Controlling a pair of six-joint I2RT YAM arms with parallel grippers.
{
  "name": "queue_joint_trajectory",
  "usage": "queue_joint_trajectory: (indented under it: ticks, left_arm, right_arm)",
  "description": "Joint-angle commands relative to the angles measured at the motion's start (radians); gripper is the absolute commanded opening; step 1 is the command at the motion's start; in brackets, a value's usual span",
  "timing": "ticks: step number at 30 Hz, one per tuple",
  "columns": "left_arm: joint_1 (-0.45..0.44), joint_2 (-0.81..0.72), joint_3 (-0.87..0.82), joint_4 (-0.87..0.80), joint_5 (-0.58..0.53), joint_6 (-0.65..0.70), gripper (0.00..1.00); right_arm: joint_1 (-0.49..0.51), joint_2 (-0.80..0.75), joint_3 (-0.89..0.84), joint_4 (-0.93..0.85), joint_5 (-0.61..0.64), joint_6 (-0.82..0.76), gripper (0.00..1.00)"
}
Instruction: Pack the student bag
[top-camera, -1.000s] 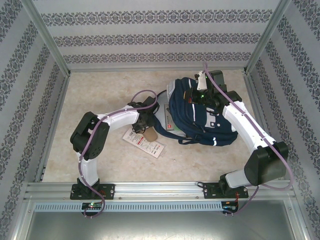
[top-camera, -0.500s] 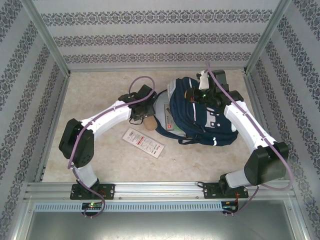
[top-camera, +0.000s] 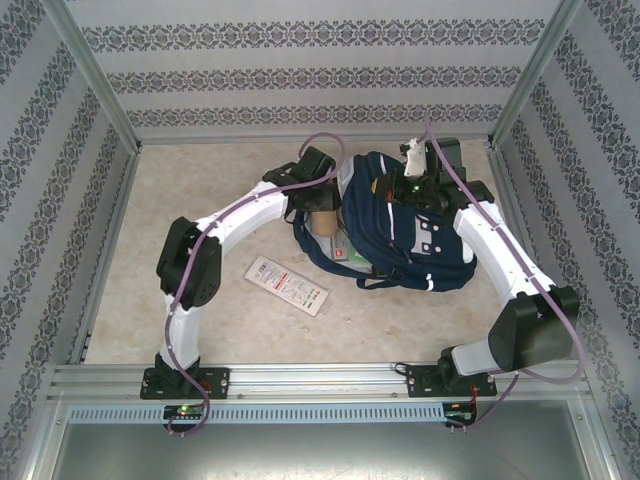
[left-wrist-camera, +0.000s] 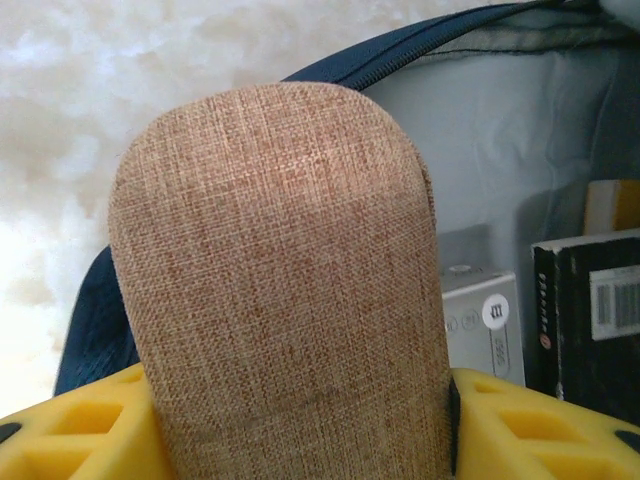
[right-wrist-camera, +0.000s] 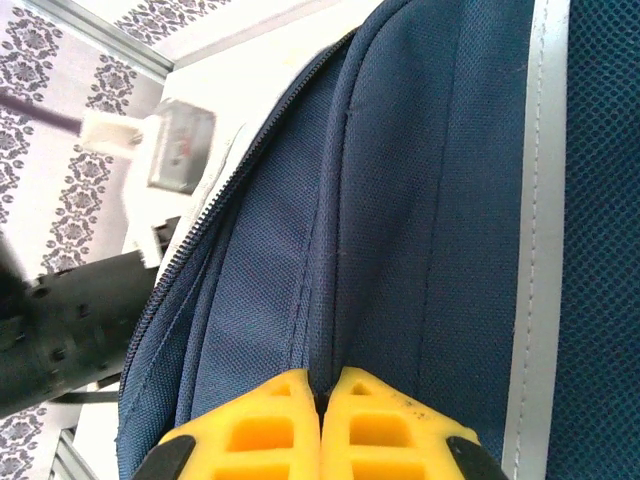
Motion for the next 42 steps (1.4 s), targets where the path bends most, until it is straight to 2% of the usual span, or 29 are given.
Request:
queue_joint_trajectory:
  ticks: [1, 7, 11, 18, 31, 37, 42]
  left_arm:
    - [0.010, 0.026, 0.111, 0.009, 0.031, 0.032, 0.55]
    - [0.011, 0.056, 0.143, 0.018, 0.042, 0.038, 0.55]
    - [0.012, 0.027, 0.022, 0.103, 0.020, 0.044, 0.55]
    - [0.020, -0.040, -0.139, 0.160, -0.045, 0.058, 0.54]
    - [0.022, -0.119, -0.265, 0.178, -0.104, 0.065, 0.54]
    - [0.015, -0.072, -0.285, 0.218, -0.081, -0.013, 0.53]
    - [0.000, -0.047, -0.280, 0.288, -0.128, -0.105, 0.52]
  right_arm:
    - [-0.003, -0.041, 0.016, 0.104, -0.099, 0.015, 0.00]
    - [-0.006, -0.038, 0.016, 0.107, -0.104, 0.018, 0.01]
    - [-0.005, -0.038, 0.012, 0.112, -0.105, 0.021, 0.01]
    - [-0.007, -0.044, 0.006, 0.109, -0.105, 0.018, 0.01]
    - [-0.008, -0.062, -0.021, 0.111, -0.104, 0.018, 0.01]
    - [-0.007, -0.067, -0.027, 0.119, -0.111, 0.031, 0.01]
    - [-0.003, -0.071, -0.034, 0.121, -0.115, 0.035, 0.01]
